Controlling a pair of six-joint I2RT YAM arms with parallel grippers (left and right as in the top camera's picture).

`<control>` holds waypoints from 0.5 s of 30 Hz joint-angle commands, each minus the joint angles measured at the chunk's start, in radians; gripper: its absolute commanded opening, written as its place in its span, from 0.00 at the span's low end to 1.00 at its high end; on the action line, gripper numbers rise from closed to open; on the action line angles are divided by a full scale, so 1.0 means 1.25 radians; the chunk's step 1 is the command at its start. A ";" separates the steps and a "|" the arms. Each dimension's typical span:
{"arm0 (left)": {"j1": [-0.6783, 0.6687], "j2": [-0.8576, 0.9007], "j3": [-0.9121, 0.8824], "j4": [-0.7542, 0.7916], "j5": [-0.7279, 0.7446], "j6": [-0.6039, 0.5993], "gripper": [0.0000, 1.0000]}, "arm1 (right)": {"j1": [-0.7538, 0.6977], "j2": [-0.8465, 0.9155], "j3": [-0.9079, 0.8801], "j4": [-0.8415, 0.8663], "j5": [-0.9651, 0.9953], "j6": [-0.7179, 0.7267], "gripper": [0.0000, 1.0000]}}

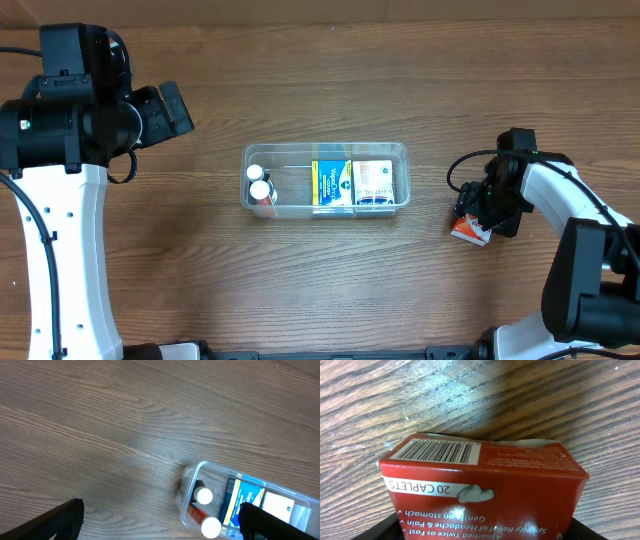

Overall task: Pack container
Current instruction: 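Place the red caplets box into the container's right end, release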

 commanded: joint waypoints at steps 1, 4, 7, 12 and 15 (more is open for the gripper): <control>0.004 0.001 0.009 0.001 -0.006 0.018 1.00 | -0.002 0.001 0.000 0.001 -0.007 -0.001 0.69; 0.004 0.001 0.009 0.001 -0.006 0.018 1.00 | 0.000 -0.009 0.069 -0.063 -0.016 0.002 0.65; 0.004 0.001 0.009 0.001 -0.006 0.018 1.00 | 0.028 -0.062 0.220 -0.171 -0.023 0.002 0.65; 0.004 0.001 0.009 0.001 -0.005 0.017 1.00 | 0.190 -0.126 0.474 -0.257 -0.022 0.002 0.64; 0.004 0.001 0.009 0.001 -0.005 0.017 1.00 | 0.324 -0.124 0.503 -0.219 -0.021 0.002 0.64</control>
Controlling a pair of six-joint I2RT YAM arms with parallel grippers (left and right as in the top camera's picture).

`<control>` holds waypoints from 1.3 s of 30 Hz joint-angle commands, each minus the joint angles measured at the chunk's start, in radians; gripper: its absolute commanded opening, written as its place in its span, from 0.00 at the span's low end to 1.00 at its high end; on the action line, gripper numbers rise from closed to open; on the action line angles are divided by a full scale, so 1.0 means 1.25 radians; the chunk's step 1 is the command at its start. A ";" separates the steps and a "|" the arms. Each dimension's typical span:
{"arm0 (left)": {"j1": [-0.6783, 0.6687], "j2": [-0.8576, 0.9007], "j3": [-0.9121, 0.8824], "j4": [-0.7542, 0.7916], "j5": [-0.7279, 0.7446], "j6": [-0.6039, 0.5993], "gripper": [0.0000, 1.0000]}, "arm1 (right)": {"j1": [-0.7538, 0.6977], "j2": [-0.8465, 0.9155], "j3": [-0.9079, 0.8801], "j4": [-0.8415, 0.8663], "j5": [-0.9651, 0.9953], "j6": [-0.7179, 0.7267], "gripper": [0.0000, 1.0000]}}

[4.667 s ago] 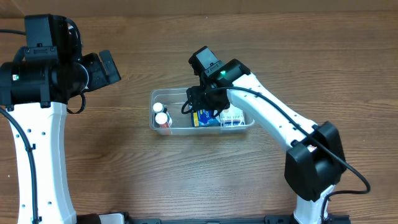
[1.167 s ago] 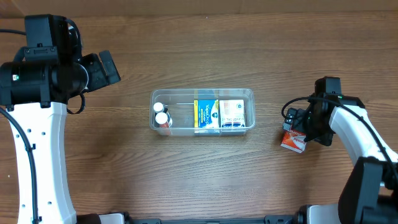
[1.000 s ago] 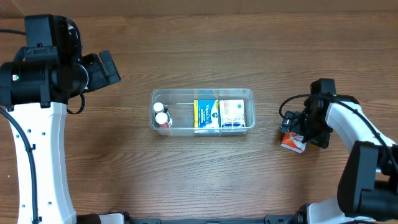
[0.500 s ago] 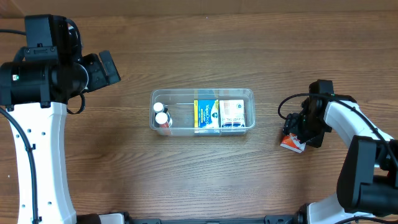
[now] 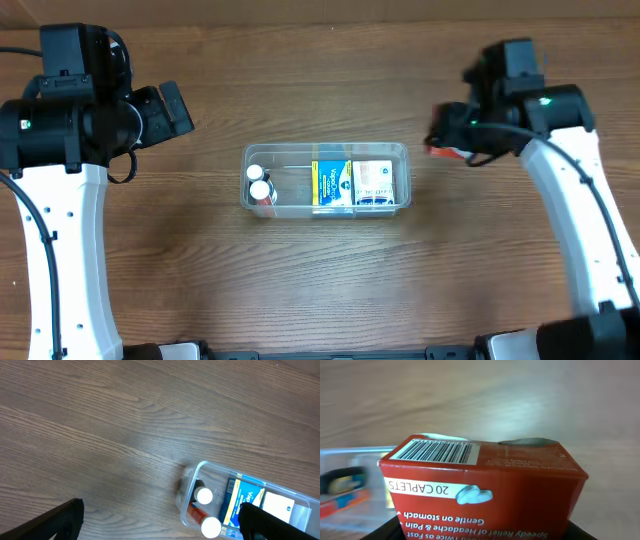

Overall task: Pack container
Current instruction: 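Place the red caplets box into the container's right end, release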

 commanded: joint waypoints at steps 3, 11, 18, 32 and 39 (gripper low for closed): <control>0.004 0.001 0.009 0.000 -0.005 0.018 1.00 | 0.175 0.023 -0.010 0.063 -0.002 0.002 0.65; 0.004 0.001 0.009 -0.002 -0.006 0.018 1.00 | 0.208 0.190 -0.080 0.066 0.004 0.002 0.65; 0.004 0.001 0.009 -0.002 -0.005 0.018 1.00 | 0.208 0.233 -0.089 0.078 0.004 0.002 0.99; 0.004 0.001 0.009 -0.008 -0.006 0.018 1.00 | 0.186 0.049 0.123 0.083 0.200 0.088 1.00; -0.092 0.004 -0.011 0.074 -0.028 0.120 1.00 | 0.024 0.012 0.122 0.178 0.202 0.081 1.00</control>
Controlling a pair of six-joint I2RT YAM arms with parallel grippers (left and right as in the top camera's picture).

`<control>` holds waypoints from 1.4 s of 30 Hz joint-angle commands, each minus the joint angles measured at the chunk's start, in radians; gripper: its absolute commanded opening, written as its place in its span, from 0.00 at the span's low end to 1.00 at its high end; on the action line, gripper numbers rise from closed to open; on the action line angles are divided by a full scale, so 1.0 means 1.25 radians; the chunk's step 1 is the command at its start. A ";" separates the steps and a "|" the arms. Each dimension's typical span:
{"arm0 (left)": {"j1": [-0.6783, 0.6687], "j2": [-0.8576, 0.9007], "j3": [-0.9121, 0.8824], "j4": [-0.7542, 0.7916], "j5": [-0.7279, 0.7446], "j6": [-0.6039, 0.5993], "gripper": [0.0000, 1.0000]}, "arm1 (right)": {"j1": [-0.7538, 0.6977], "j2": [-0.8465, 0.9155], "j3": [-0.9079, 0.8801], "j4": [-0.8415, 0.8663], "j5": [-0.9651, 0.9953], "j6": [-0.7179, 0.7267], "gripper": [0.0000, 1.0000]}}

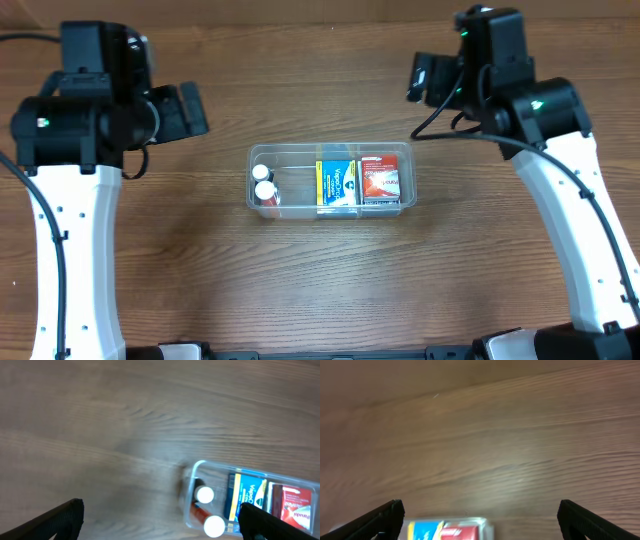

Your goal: Pack container

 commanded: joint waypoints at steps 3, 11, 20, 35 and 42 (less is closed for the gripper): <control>-0.027 0.013 -0.012 0.064 -0.027 0.048 1.00 | -0.078 0.010 0.006 0.080 0.013 0.002 1.00; -0.027 0.006 -0.012 0.036 -0.028 0.072 1.00 | -0.099 -0.033 0.006 -0.011 0.014 0.048 1.00; -0.028 -0.336 -0.282 0.114 -0.032 0.072 1.00 | -0.099 -0.414 -0.337 0.027 0.058 0.091 1.00; -0.028 -0.826 -0.745 0.136 -0.172 -0.061 1.00 | -0.099 -0.783 -0.727 0.046 0.082 0.182 1.00; -0.028 -0.826 -0.745 0.107 -0.172 -0.061 1.00 | -0.099 -0.783 -0.727 0.046 0.082 0.182 1.00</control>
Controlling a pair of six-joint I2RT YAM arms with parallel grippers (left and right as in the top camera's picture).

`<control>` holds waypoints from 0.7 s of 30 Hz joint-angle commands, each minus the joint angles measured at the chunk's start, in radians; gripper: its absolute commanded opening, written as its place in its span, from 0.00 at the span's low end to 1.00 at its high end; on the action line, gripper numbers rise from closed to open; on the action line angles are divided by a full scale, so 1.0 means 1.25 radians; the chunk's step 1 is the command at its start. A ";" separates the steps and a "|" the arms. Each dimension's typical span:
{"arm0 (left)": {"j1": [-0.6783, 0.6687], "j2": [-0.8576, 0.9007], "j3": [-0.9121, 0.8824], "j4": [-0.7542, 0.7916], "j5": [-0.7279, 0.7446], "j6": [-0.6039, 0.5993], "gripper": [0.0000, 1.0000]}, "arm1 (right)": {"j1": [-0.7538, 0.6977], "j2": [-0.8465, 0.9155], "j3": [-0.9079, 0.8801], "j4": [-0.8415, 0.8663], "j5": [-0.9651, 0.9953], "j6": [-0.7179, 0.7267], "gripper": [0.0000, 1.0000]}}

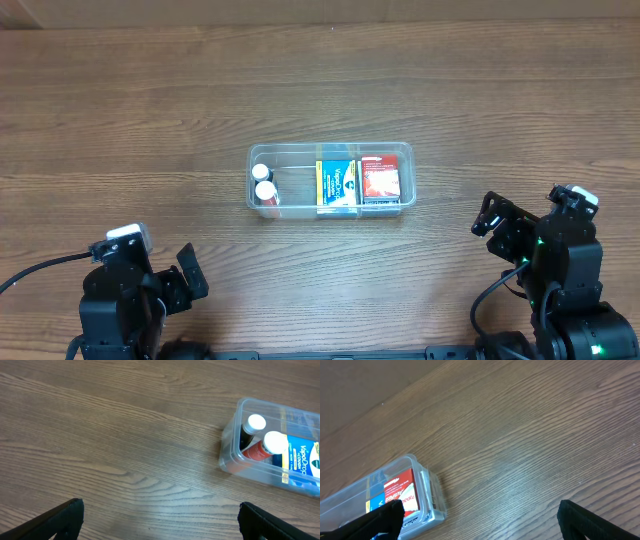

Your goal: Pack container

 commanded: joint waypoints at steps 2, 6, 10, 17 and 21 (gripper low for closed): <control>-0.001 -0.002 -0.005 0.000 -0.016 -0.011 1.00 | -0.001 -0.002 -0.003 0.005 0.012 0.006 1.00; -0.001 -0.002 -0.005 0.000 -0.016 -0.011 1.00 | -0.002 -0.002 -0.004 -0.002 0.012 0.006 1.00; -0.001 -0.002 -0.005 0.000 -0.016 -0.011 1.00 | -0.008 -0.059 -0.035 0.030 -0.006 -0.041 1.00; -0.001 -0.002 -0.005 0.000 -0.016 -0.011 1.00 | -0.008 -0.422 -0.372 0.320 -0.137 -0.178 1.00; -0.001 -0.002 -0.005 0.000 -0.016 -0.011 1.00 | -0.008 -0.486 -0.497 0.510 -0.172 -0.255 1.00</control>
